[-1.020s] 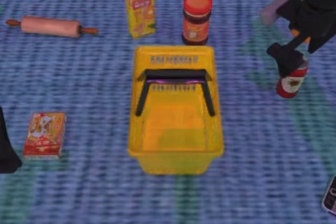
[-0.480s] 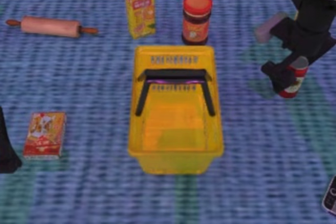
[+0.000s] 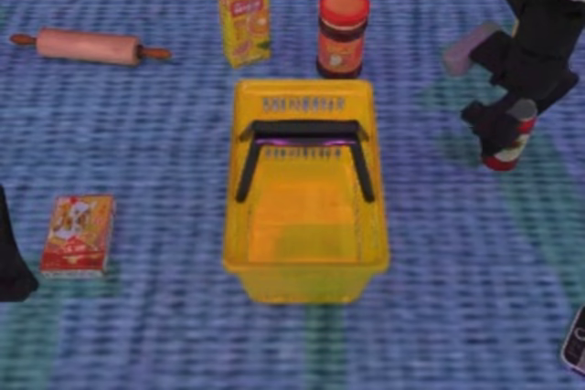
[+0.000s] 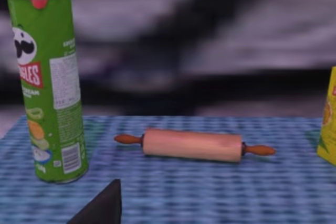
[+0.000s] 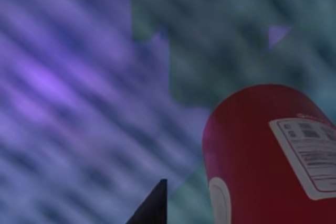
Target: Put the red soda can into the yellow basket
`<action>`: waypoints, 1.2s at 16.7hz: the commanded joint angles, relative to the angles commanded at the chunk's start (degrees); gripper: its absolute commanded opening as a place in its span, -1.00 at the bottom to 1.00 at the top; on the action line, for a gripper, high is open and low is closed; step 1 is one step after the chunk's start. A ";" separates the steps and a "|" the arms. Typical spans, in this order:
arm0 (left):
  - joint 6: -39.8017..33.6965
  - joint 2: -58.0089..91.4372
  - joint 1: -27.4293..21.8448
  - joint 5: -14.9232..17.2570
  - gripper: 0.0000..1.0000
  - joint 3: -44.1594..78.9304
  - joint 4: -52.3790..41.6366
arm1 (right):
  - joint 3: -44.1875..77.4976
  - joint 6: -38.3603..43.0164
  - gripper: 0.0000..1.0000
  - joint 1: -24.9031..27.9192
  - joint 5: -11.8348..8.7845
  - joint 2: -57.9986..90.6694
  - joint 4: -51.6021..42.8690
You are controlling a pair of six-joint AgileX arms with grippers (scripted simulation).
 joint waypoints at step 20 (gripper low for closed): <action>0.00 0.00 0.00 0.00 1.00 0.00 0.00 | -0.96 0.97 -1.00 0.38 -2.34 -0.53 3.52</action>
